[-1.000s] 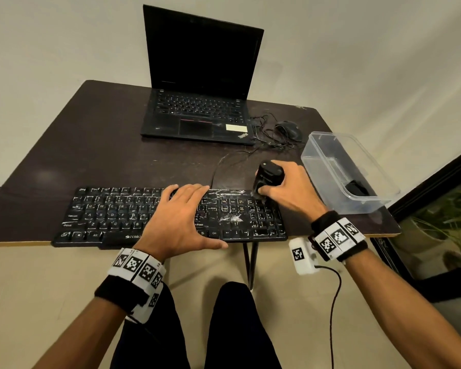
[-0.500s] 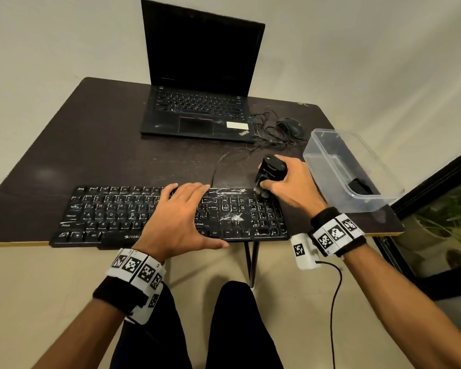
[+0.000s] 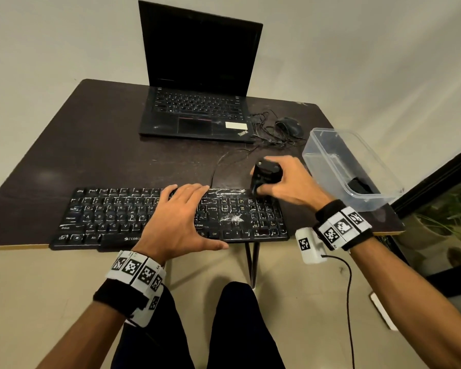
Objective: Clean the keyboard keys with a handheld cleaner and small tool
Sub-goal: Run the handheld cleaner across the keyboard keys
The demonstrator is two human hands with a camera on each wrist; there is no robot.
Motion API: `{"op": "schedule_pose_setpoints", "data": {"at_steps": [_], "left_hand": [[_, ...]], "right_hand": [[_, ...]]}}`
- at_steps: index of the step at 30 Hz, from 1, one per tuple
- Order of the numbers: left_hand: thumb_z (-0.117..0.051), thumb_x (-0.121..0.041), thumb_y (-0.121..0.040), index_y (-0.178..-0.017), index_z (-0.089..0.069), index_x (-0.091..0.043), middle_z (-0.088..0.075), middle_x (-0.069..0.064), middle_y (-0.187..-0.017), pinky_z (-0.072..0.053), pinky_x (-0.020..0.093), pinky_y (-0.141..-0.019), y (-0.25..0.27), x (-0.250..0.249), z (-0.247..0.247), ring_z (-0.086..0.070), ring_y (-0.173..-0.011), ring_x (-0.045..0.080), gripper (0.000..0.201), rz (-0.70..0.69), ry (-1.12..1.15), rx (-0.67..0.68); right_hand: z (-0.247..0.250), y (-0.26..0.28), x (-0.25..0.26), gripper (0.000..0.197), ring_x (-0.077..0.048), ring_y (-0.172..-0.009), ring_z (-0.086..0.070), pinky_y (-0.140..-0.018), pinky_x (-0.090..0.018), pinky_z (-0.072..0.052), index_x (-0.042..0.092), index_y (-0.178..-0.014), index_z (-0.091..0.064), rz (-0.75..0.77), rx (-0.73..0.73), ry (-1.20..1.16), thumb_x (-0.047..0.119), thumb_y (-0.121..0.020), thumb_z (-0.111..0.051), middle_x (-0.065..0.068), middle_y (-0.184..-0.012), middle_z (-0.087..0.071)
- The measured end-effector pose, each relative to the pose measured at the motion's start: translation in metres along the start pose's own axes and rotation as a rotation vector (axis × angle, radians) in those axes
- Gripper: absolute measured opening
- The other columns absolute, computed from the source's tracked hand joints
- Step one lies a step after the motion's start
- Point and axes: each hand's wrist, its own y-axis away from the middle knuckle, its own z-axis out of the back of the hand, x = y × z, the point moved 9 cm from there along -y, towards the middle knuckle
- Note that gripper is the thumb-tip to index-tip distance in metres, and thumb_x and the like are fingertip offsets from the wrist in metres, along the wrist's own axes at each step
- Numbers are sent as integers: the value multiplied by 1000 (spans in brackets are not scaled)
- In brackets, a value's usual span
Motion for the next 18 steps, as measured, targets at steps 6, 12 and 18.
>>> {"op": "schedule_pose_setpoints", "data": {"at_steps": [6,12,18], "left_hand": [[-49,-108,-55,-159,-37,-16,-44,0,-161,-9,43,-131,0,0,0,-36,-151,17,139,-2,4,5],[-49,-108,-55,-156,-42,-14,-49,1,-157,-14,47,-130,1,0,1,-41,-148,18,138,-10,19,-18],[-47,-109,-54,-157,-41,-14,-48,2,-158,-15,48,-130,0,1,-1,-41,-148,18,140,-8,10,-13]], "right_hand": [[3,-2,0,28,-19,-93,-75,-91,-46,-61,22,-101,-76,-4,-10,19,15,-74,-81,4,-95,-79],[2,-7,1,23,-22,-86,-73,-85,-47,-62,21,-93,-71,-19,-2,97,15,-74,-81,2,-89,-78],[-1,-6,3,19,-22,-81,-73,-80,-46,-61,21,-89,-71,-32,-53,88,16,-72,-78,2,-83,-76]]}}
